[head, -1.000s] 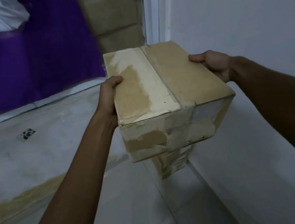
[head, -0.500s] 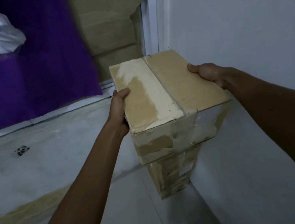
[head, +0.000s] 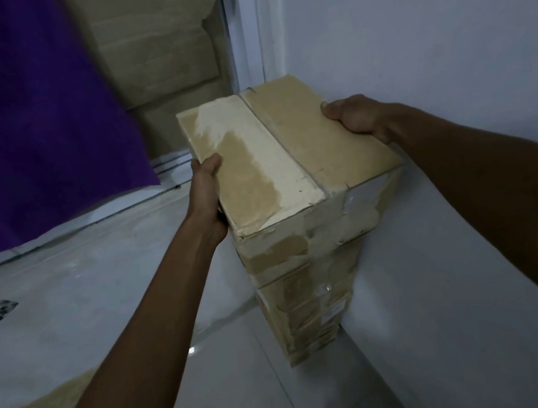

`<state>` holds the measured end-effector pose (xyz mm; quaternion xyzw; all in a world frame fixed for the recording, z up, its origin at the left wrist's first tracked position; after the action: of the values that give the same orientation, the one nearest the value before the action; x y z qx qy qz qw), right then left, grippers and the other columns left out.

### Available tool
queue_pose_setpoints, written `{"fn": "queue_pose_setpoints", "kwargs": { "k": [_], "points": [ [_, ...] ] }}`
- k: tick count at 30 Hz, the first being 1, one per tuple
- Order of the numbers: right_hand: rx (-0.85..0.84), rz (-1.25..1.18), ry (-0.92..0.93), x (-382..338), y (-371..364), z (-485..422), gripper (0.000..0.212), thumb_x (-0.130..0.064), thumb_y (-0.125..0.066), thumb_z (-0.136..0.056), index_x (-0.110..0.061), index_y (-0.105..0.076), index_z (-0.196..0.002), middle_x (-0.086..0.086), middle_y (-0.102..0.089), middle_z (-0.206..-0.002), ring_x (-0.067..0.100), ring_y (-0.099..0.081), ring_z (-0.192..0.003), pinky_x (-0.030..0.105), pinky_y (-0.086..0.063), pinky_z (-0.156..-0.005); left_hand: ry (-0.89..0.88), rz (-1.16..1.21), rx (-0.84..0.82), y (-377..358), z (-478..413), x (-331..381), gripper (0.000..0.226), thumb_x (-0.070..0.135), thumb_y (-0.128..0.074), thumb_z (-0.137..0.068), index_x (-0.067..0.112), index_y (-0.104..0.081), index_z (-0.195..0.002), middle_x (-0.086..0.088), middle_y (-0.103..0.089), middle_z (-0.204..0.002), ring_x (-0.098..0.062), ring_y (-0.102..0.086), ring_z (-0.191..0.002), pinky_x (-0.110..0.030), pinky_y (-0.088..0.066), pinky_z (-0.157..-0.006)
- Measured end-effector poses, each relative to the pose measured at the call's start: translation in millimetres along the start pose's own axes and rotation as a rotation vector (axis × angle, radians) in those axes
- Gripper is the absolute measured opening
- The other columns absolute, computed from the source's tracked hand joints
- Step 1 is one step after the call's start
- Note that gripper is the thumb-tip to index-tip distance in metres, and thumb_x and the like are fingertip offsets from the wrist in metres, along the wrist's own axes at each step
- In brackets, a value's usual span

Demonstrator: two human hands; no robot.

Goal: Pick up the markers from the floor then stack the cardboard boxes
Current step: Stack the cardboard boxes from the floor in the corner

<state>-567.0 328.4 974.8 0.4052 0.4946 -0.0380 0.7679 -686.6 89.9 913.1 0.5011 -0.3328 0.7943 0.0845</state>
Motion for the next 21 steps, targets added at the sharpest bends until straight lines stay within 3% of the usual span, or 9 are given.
{"fn": "queue_pose_setpoints", "kwargs": {
  "k": [7,10,12,16,21],
  "points": [
    [0.010,0.089,0.041,-5,-2,-27,0.060,-0.049,-0.041,-0.097,-0.008,-0.045,-0.140,0.012,-0.043,-0.146,0.028,-0.046,-0.130,0.034,-0.034,-0.111,-0.039,0.002,0.035,2,-16,-4,0.044,0.026,-0.045,-0.096,0.024,-0.038,-0.140,-0.013,-0.060,-0.129,-0.033,-0.062,-0.106,-0.049,-0.053,-0.090],
    [0.021,0.075,0.092,-8,-5,-36,0.058,-0.047,-0.048,-0.095,-0.007,-0.051,-0.136,0.011,-0.050,-0.141,0.025,-0.050,-0.126,0.030,-0.035,-0.109,-0.060,0.013,0.051,3,-21,-6,0.047,0.025,-0.045,-0.096,0.024,-0.035,-0.142,-0.014,-0.059,-0.130,-0.032,-0.063,-0.104,-0.053,-0.051,-0.095],
    [0.053,0.068,0.111,-7,-4,-43,0.058,-0.048,-0.054,-0.091,-0.007,-0.057,-0.131,0.011,-0.055,-0.137,0.024,-0.053,-0.122,0.036,-0.038,-0.110,-0.065,0.015,0.055,2,-25,-8,0.047,0.024,-0.045,-0.096,0.023,-0.035,-0.142,-0.014,-0.059,-0.131,-0.033,-0.062,-0.107,-0.053,-0.051,-0.095],
    [0.102,0.076,0.141,-5,-1,-58,0.056,-0.048,-0.058,-0.088,-0.006,-0.062,-0.125,0.013,-0.062,-0.128,0.025,-0.059,-0.116,0.039,-0.045,-0.105,-0.084,0.006,0.058,1,-33,-5,0.044,0.022,-0.043,-0.098,0.022,-0.035,-0.141,-0.015,-0.058,-0.131,-0.033,-0.061,-0.107,-0.053,-0.050,-0.096],
    [0.123,0.261,0.138,4,-6,-65,0.055,-0.046,-0.054,-0.092,-0.001,-0.060,-0.123,0.015,-0.060,-0.127,0.028,-0.056,-0.116,0.029,-0.042,-0.094,-0.104,-0.065,0.078,-5,-41,-10,0.047,0.022,-0.041,-0.099,0.024,-0.030,-0.145,-0.011,-0.057,-0.131,-0.029,-0.062,-0.102,-0.050,-0.050,-0.096]
  ]
}}
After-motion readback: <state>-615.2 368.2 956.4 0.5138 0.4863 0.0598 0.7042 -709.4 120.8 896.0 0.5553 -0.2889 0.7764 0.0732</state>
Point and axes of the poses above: each hand's wrist, its own z-axis away from the middle knuckle, its own y-axis out of the back of the hand, x = y × z, the point moved 7 cm from there along -z, towards the middle knuckle
